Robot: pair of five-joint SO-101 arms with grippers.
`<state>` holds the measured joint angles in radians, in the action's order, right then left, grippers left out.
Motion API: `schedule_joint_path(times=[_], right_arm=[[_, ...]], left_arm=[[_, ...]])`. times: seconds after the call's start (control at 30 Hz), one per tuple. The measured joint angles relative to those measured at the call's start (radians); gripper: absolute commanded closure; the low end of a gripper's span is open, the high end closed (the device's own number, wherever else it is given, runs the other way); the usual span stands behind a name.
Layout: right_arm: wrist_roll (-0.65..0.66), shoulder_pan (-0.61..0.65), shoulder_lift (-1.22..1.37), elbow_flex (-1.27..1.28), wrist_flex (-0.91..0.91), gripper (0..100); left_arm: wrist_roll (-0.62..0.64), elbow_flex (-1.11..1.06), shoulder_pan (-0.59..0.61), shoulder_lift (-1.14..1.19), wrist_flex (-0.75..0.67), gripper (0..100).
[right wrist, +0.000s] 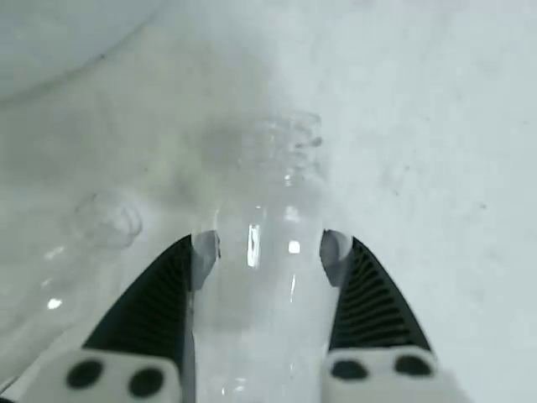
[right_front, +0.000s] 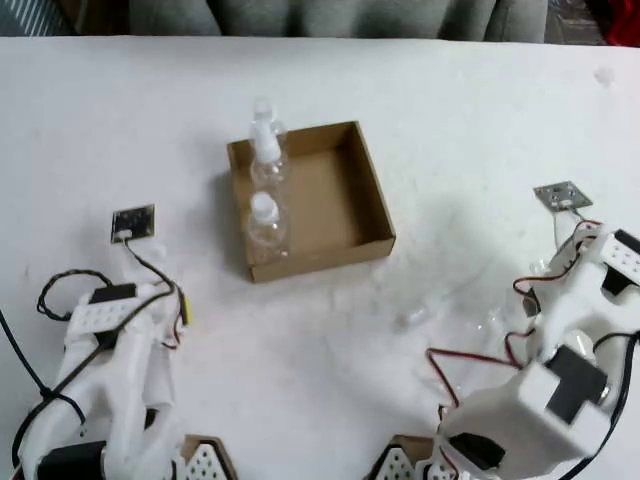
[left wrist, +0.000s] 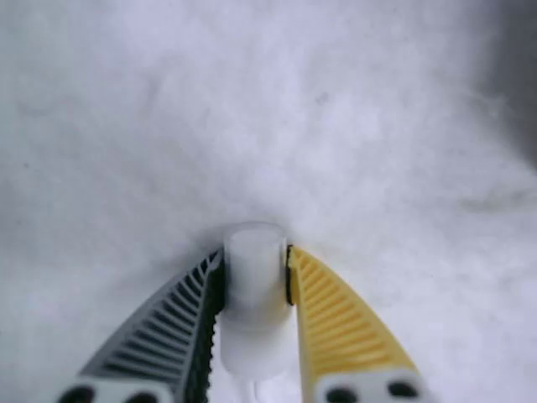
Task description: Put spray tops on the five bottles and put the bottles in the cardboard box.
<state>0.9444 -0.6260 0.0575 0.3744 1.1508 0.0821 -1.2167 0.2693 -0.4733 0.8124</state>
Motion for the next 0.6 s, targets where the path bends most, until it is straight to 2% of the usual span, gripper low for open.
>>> schedule_joint_path(times=[0.17,0.3,0.43,0.6], right_arm=[[-0.015,0.000,-0.239,0.000,0.173,98.1],[-0.126,0.014,-0.428,0.021,0.199,98.1],[-0.269,0.097,-0.586,0.098,0.170,98.1],[-0.459,0.245,-0.781,0.132,0.137,98.1]], left_arm=[[0.000,0.000,0.000,0.000,0.000,98],[0.002,0.000,0.000,0.000,0.000,98],[0.012,0.032,0.009,0.012,0.012,98],[0.012,0.178,0.115,0.014,0.149,98]])
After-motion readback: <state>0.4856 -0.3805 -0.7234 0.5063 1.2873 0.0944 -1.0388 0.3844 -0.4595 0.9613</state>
